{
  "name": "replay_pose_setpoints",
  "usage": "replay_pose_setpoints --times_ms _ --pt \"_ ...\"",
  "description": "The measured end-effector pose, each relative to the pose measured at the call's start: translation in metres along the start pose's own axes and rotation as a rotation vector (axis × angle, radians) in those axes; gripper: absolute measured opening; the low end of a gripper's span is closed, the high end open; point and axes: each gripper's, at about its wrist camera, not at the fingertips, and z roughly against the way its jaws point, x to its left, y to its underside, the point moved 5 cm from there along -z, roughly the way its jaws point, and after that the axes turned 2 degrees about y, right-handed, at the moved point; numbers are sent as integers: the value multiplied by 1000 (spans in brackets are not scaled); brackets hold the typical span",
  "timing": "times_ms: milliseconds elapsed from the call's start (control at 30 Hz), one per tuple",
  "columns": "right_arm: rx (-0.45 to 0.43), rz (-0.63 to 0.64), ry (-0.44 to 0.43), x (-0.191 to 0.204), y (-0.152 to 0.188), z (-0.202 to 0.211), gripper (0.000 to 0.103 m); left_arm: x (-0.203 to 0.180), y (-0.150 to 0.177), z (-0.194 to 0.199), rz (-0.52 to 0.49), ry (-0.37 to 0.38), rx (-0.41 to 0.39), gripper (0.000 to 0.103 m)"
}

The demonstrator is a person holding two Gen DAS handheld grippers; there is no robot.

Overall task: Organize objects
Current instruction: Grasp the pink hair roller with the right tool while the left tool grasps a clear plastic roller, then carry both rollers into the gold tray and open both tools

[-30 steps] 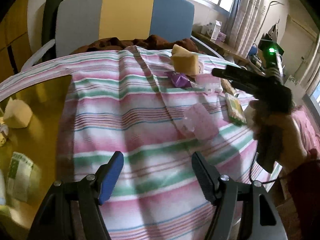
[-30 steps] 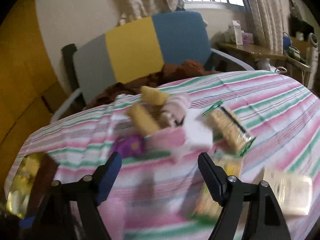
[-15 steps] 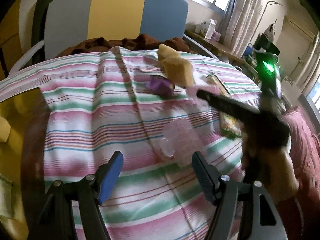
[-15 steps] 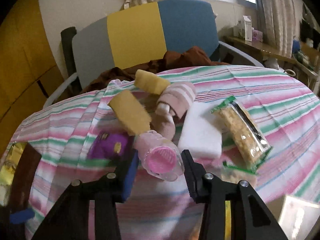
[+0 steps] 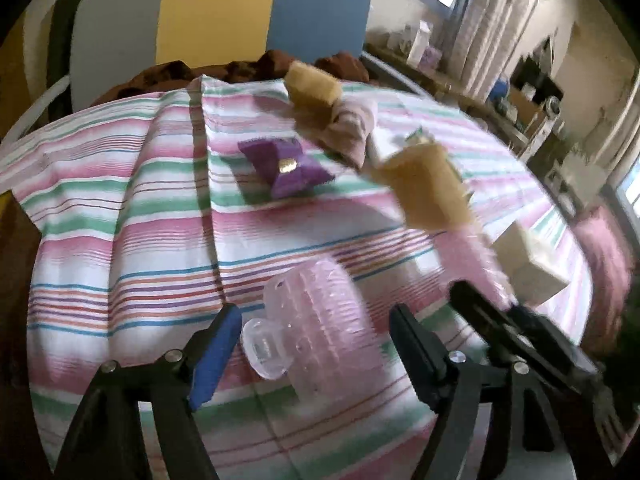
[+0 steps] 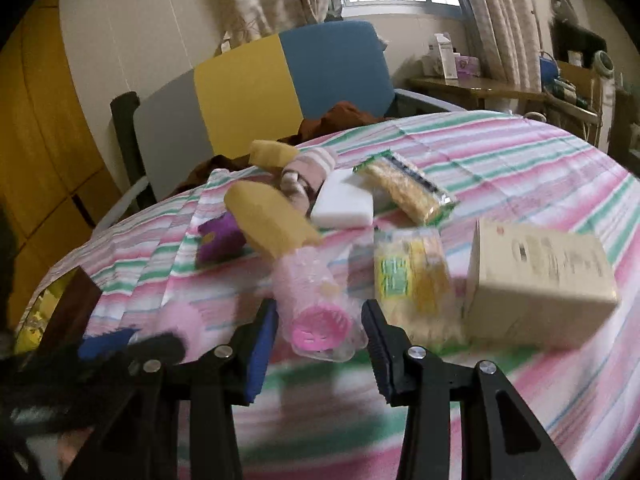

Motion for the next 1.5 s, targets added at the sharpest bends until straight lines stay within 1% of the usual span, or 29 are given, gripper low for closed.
replay_pose_setpoints --times_ms 67,100,133,267,400,467,533,633,733,767,867,933,967,1033,1067,1100,1133,1167,1200,1267,1300,1333,1367,1400,1467,1500 --pt "-2 1 7 0 7 5 40 -1 1 1 -48 -31 -30 71" --pt "-1 -3 6 0 10 7 39 -1 1 1 -74 -45 -36 68" --pt "1 -7 3 -1 13 9 39 -2 3 1 -96 -52 -41 68" --pt "0 0 7 -3 21 16 38 4 4 5 -93 -38 -48 67" --pt "4 5 -5 0 28 26 38 12 0 8 -100 -45 -51 66" --pt "5 18 -12 3 33 33 38 15 -1 13 -98 -27 -62 66" --pt "4 43 -13 7 37 41 37 16 -1 18 -101 -10 -73 66" --pt "0 122 10 16 44 50 37 17 3 26 -122 -14 -90 66" --pt "-49 207 52 25 41 61 32 19 9 30 -118 -6 -85 66" --pt "-64 214 56 26 38 64 32 20 11 31 -111 -2 -83 66" --pt "-60 174 29 26 27 60 32 23 18 33 -91 5 -77 66" --pt "-30 109 0 21 23 54 32 26 22 38 -80 16 -80 66" --pt "-17 49 -48 18 21 56 32 27 23 40 -78 18 -83 66" --pt "-60 -137 -241 10 10 69 32 30 26 45 -67 25 -93 66" --pt "-80 -184 -295 6 7 72 32 30 27 46 -63 25 -95 66" --pt "-82 -202 -299 4 3 70 32 31 27 47 -59 25 -97 66" --pt "-46 -130 -152 4 0 59 32 32 27 48 -56 27 -98 66" --pt "-37 -82 -79 4 -3 54 32 32 27 50 -51 32 -100 66" --pt "-55 -137 -159 3 -9 55 32 33 27 53 -49 37 -108 66" --pt "-94 -326 -392 -2 -20 59 32 34 27 58 -51 36 -120 66" --pt "-101 -340 -394 -3 -25 59 32 34 27 59 -50 38 -124 66" --pt "-84 -253 -263 2 -30 54 32 35 26 60 -47 41 -125 66" --pt "-73 -97 -109 13 -35 48 32 35 26 61 -43 43 -126 66" --pt "-86 -80 -144 18 -37 47 32 36 26 63 -40 48 -130 66" --pt "-78 -186 -283 18 -39 46 32 37 26 67 -31 54 -138 66" --pt "-68 -167 -228 20 -38 45 32 38 26 70 -24 59 -144 66"
